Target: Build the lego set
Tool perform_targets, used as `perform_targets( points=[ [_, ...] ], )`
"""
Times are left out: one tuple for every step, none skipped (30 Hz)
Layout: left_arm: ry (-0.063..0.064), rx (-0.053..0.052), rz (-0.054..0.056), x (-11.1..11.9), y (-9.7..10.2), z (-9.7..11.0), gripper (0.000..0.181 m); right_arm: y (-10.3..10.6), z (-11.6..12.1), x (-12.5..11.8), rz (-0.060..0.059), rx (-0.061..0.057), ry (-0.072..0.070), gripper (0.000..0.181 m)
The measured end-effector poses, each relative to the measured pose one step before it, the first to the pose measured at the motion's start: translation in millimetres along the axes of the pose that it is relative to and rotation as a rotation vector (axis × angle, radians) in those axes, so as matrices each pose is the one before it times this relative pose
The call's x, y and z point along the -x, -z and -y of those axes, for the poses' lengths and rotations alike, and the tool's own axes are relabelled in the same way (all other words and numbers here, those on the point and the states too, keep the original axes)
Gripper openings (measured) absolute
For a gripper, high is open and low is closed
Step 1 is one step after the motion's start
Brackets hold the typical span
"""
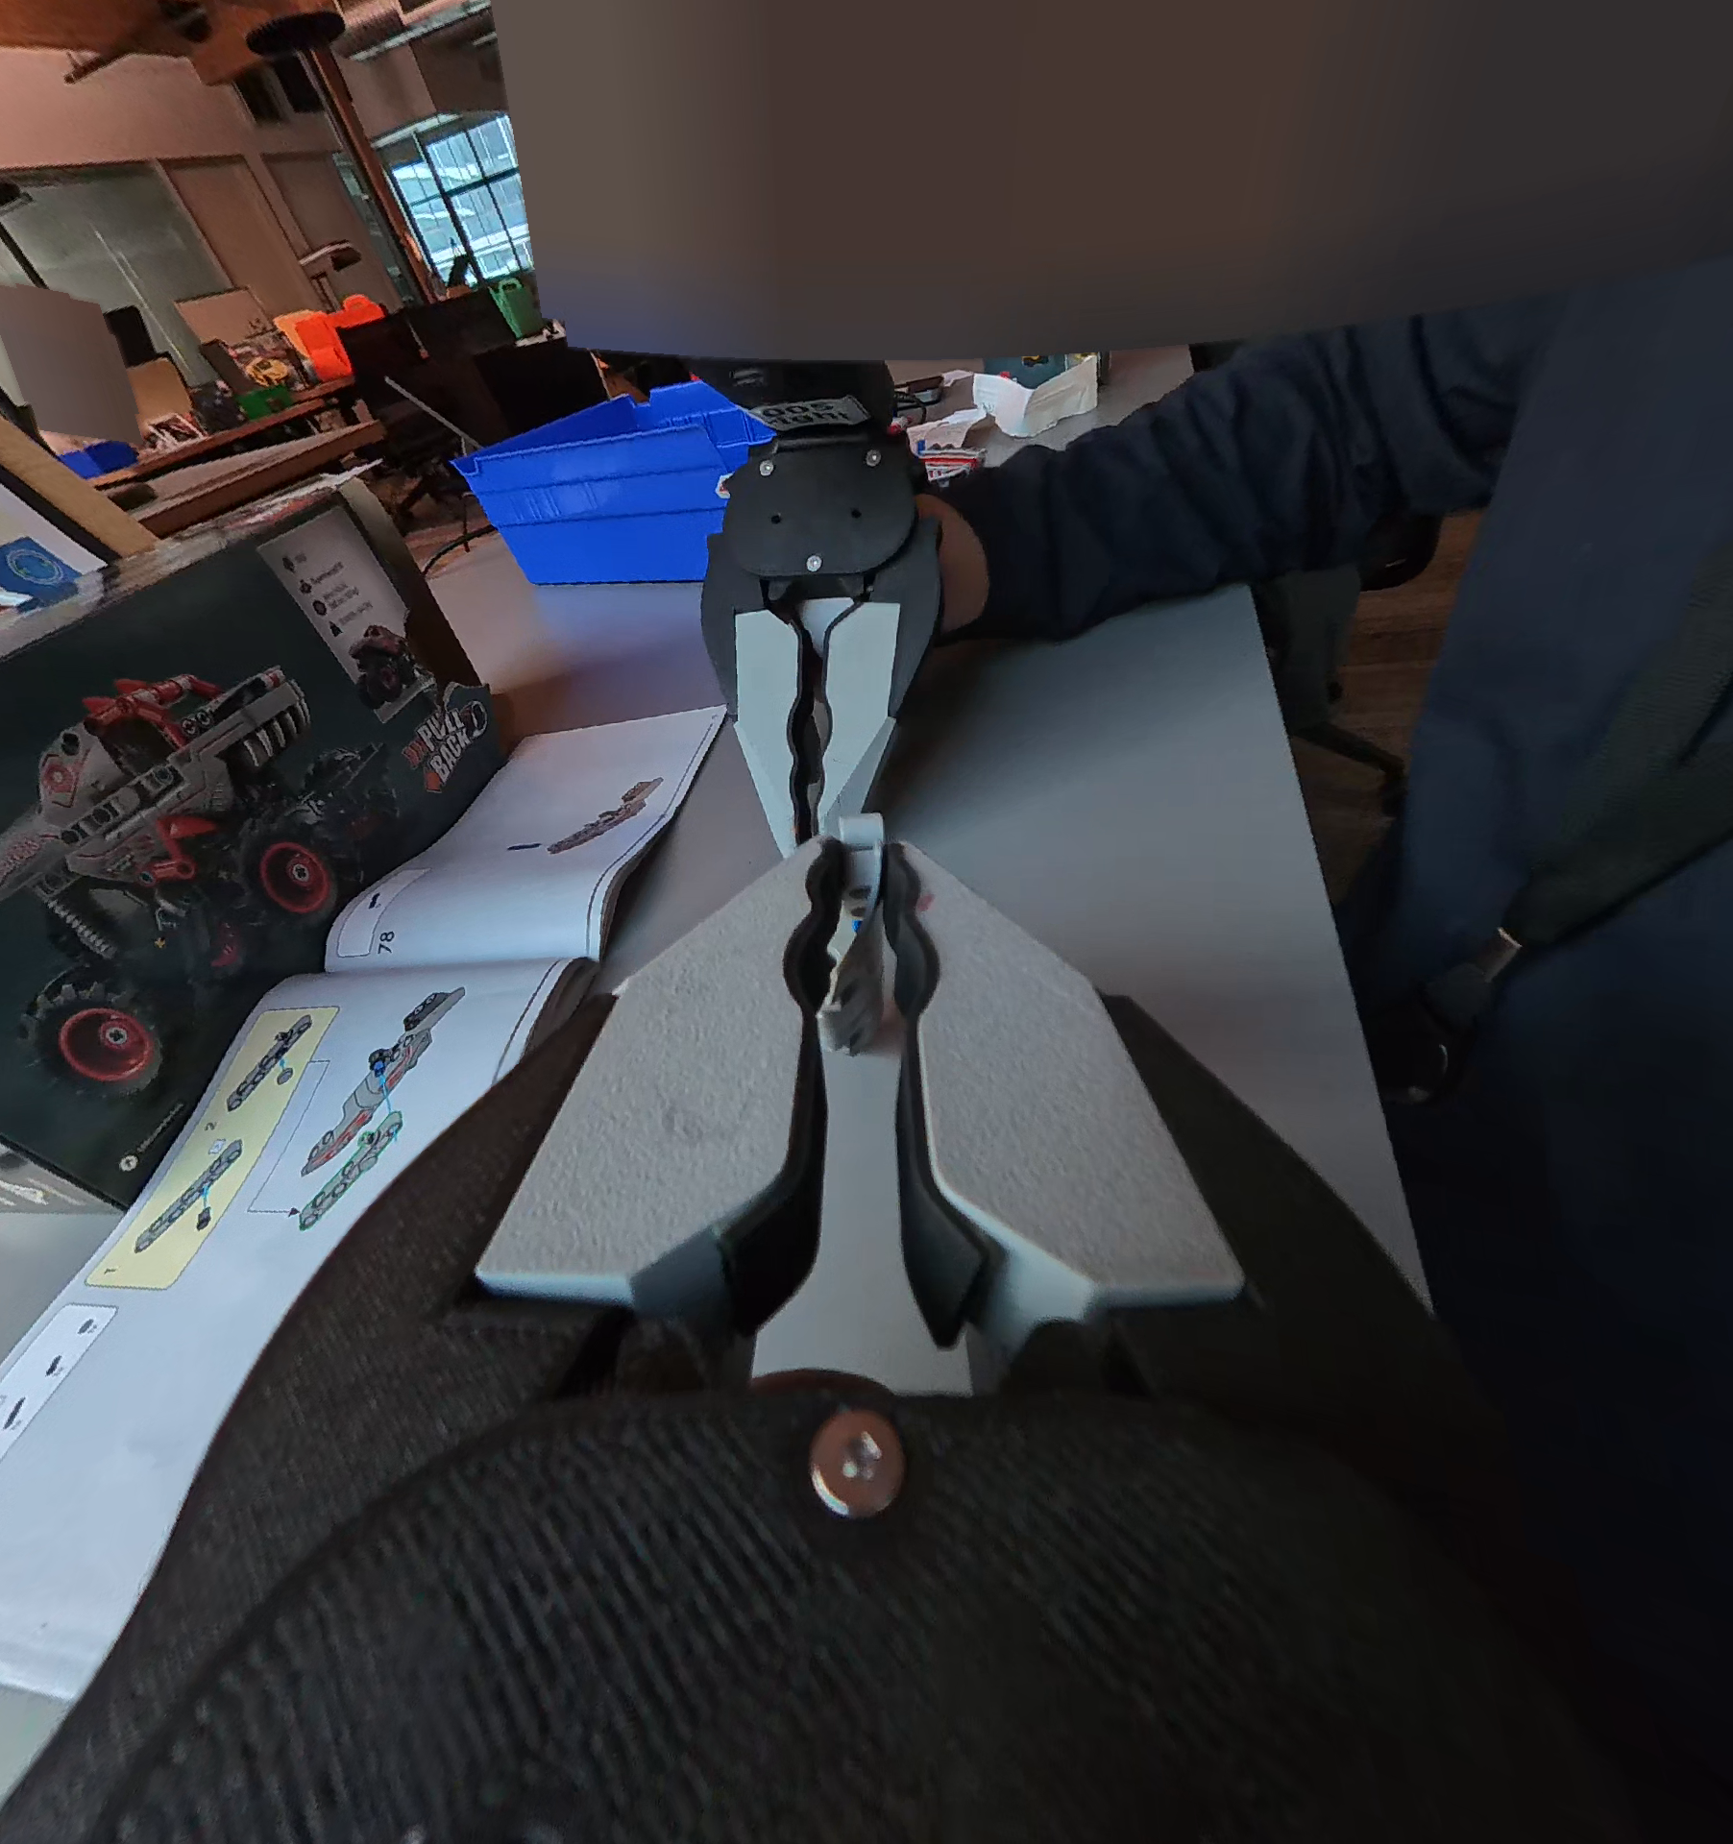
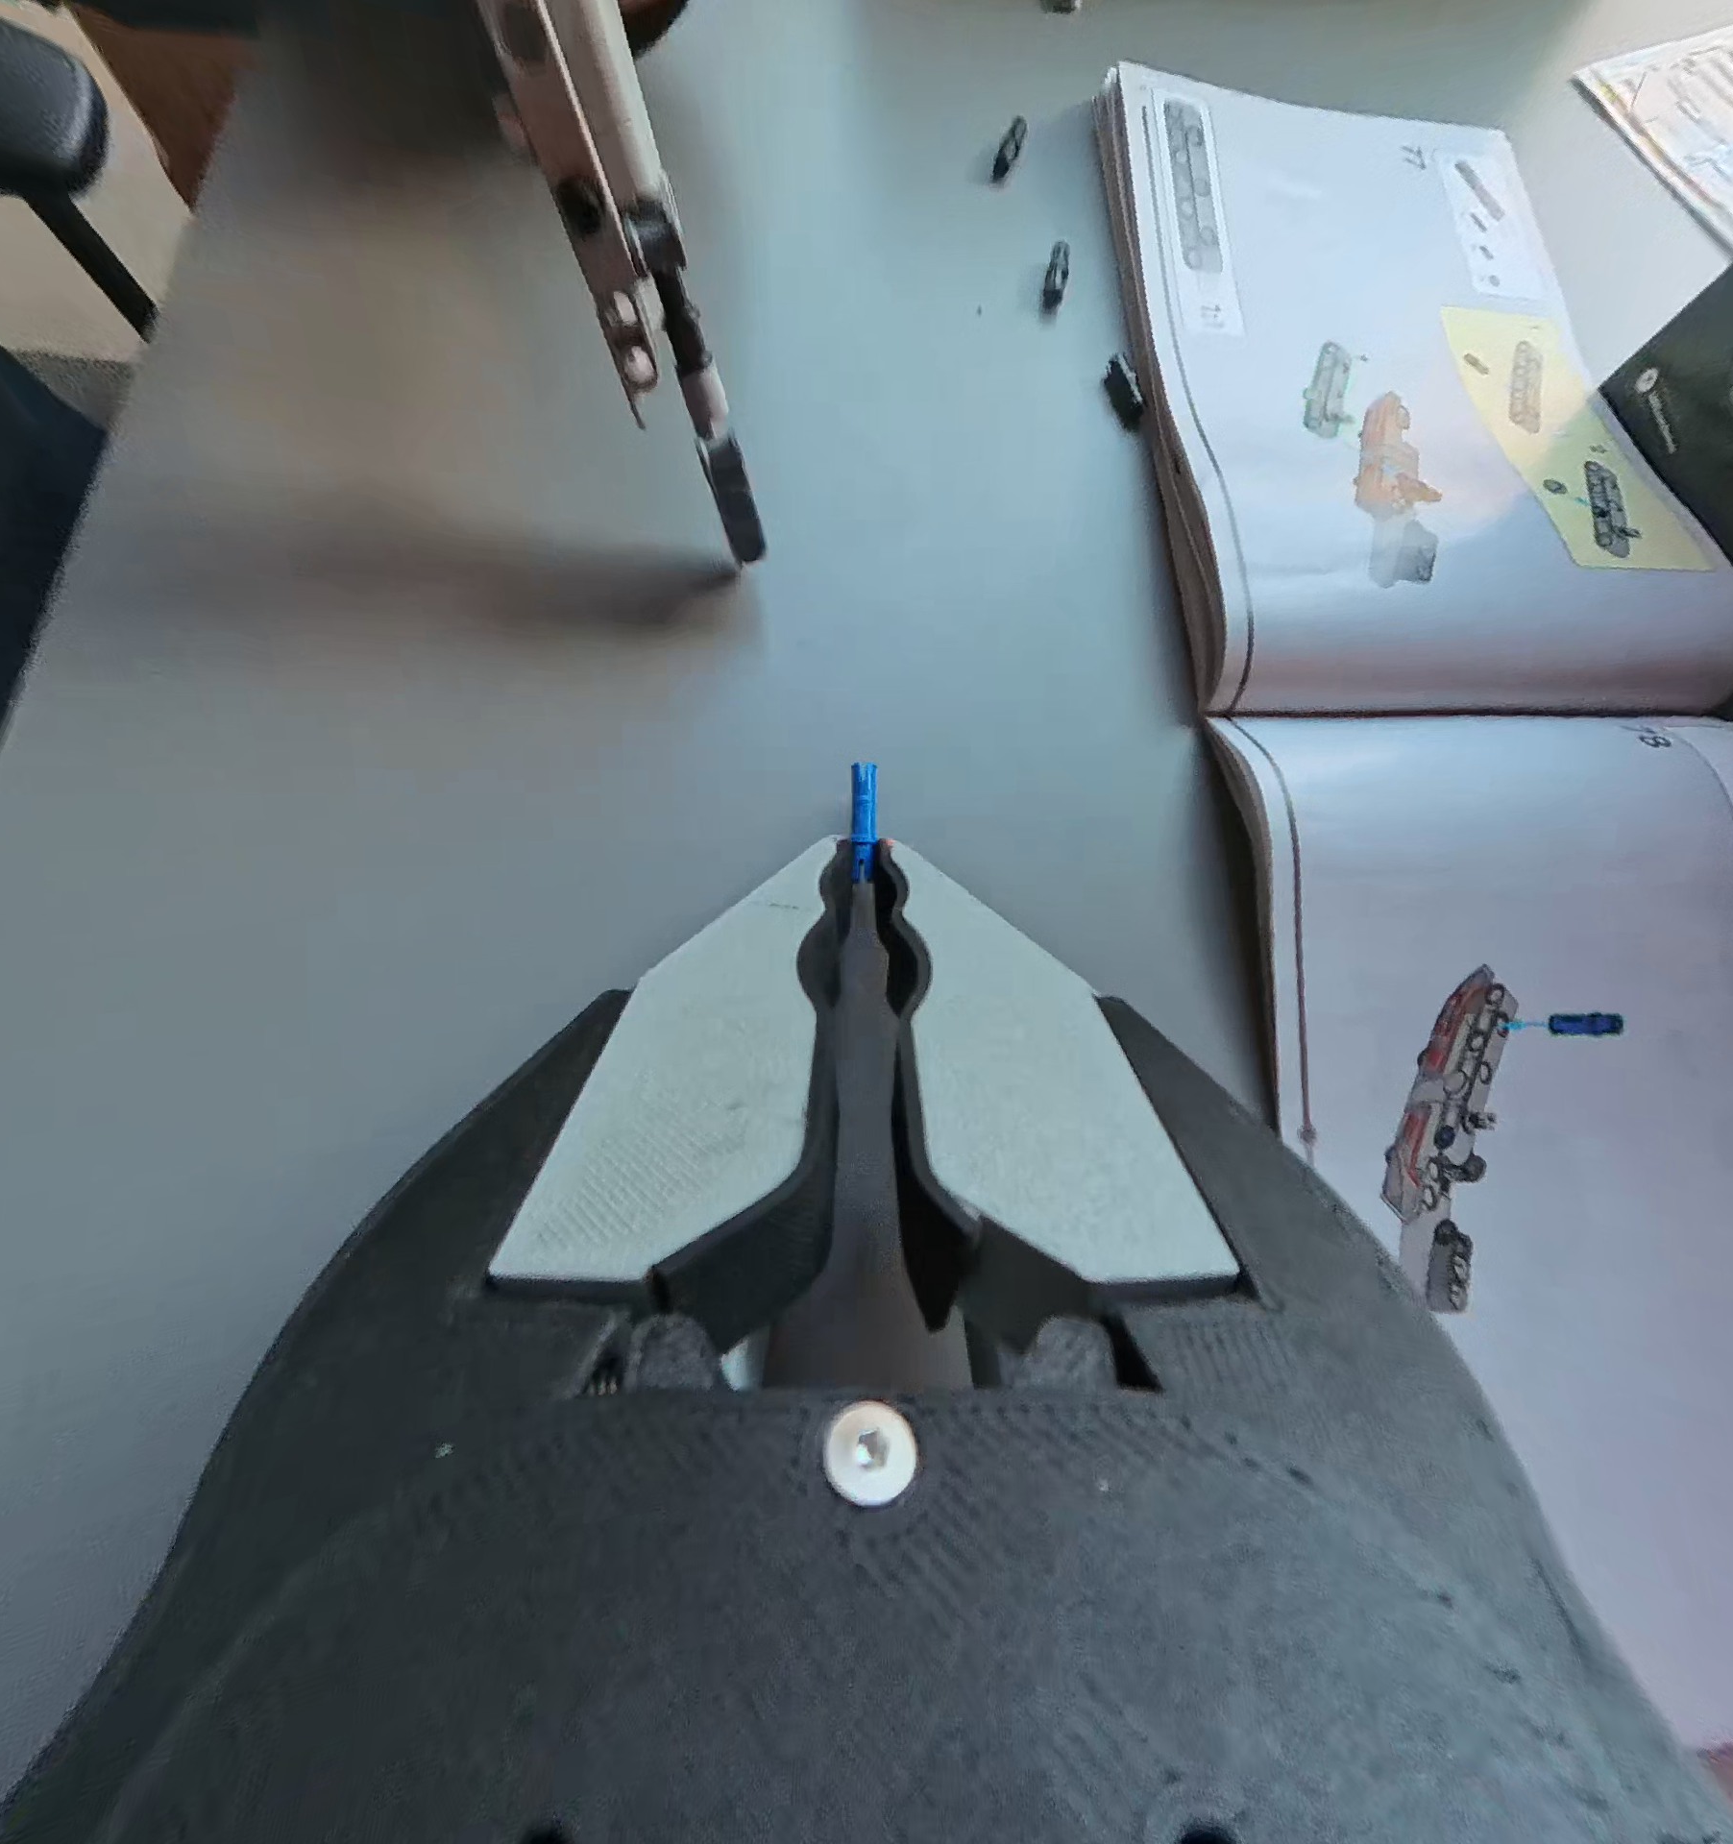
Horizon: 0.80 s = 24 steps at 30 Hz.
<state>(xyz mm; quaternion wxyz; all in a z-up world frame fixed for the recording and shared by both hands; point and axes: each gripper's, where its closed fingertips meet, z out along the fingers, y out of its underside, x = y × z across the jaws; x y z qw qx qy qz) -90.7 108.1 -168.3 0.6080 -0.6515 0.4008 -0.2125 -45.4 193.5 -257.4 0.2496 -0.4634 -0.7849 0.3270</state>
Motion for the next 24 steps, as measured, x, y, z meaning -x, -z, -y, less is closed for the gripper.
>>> perform_targets(
  points=[
    [-0.0128,0.0008,0.005,-0.09,-0.33,0.33,0.005,1.17,7.01,3.6,0.0134,-0.0302,-0.0148,0.0],
    [-0.0119,0.0051,0.009,0.53,-0.32,-0.52,0.005,1.95,8.29,4.34,0.0158,-0.0335,-0.0084,0.0],
    [-0.0175,0.0118,0.0171,1.51,-0.12,-1.65,0.005,2.15,8.42,3.92,0.0091,-0.0305,-0.0011,0.0],
    [-0.0306,0.0174,0.021,1.54,-0.44,-2.1,0.005,1.87,8.07,3.74,0.0053,-0.0281,0.0049,0.0],
    [-0.0424,0.0198,0.0232,0.98,-0.9,-1.79,0.005,1.49,7.35,3.92,0.006,-0.025,0.0082,0.0],
    [-0.0502,0.027,0.0246,0.91,-1.89,-2.13,0.005,0.8,6.16,3.62,0.0042,-0.0212,0.0105,0.0],
    [-0.051,0.0285,0.0249,0.73,-2.51,-2.14,0.005,0.23,4.77,2.87,0.0014,-0.0165,0.0108,0.0],
    [-0.041,0.0223,0.0164,-0.23,-2.93,-1.35,0.005,-0.19,3.42,2.25,0.0006,-0.0113,0.0081,0.001],
    [-0.0236,0.0098,0.0021,-1.8,-3.07,0.08,0.005,-0.39,2.52,1.65,0.0006,-0.0075,0.004,0.001],
    [-0.0115,0.0001,-0.01,-2.99,-2.93,0.73,0.005,-0.43,1.86,1.2,0.0007,-0.0047,0.0006,0.001],
    [-0.0061,-0.0016,-0.0073,-2.06,-2.31,0.58,0.005,-0.15,1.42,0.38,-0.0032,-0.0033,0.0003,0.0],
    [-0.0081,0.0027,0.0007,-0.45,-1.69,-0.19,0.005,0.2,1.78,0.25,-0.0061,-0.0039,0.0027,0.0],
    [-0.0105,0.009,0.0058,0.48,-1.07,-1.01,0.005,0.38,2.38,1.22,-0.0021,-0.0023,0.0045,0.0],
    [-0.0119,0.0094,0.0054,0.22,-0.86,-1.14,0.005,0.42,2.88,2.01,0.0014,0.0032,0.0047,0.0],
    [-0.013,0.0044,0.0035,-0.66,-0.76,-0.25,0.005,0.0,3.35,2.21,0.0002,0.0084,0.0044,0.0],
    [-0.0157,0.0043,0.0031,-1.22,-0.92,0.2,0.005,-0.29,4.11,2.46,0.0015,0.0075,0.0046,0.0],
    [-0.0191,0.0061,0.0007,-1.91,-1.21,0.2,0.005,-0.65,4.13,2.19,0.0009,0.0082,0.0003,0.0],
    [-0.0183,0.0071,0.0025,-1.67,-1.33,0.45,0.006,-1.21,2.81,1.21,-0.0022,0.016,-0.0062,0.0],
    [-0.0176,0.0095,0.0025,-1.27,-1.43,0.1,0.005,-1.61,1.86,1.58,0.0016,0.0179,-0.0098,0.0],
    [-0.0159,0.0099,0.0043,-0.6,-1.34,0.08,0.005,-1.29,1.22,2.15,0.0068,0.0167,-0.0134,0.0],
    [-0.0133,0.0057,0.0022,-0.6,-1.15,0.41,0.005,-0.99,0.38,1.54,0.0029,0.0152,-0.014,0.0],
    [-0.0092,0.0033,-0.001,-0.87,-0.83,0.33,0.005,-0.63,-0.82,0.59,-0.003,0.0182,-0.0103,0.0],
    [-0.0066,0.0014,-0.0024,-1.01,-0.67,0.28,0.005,-0.42,-1.76,-0.46,-0.0092,0.0182,-0.0045,0.0],
    [-0.0086,0.0015,-0.0015,-0.92,-0.52,0.11,0.005,-0.14,-2.04,-1.73,-0.0165,0.0168,-0.001,0.0]
  ],
)
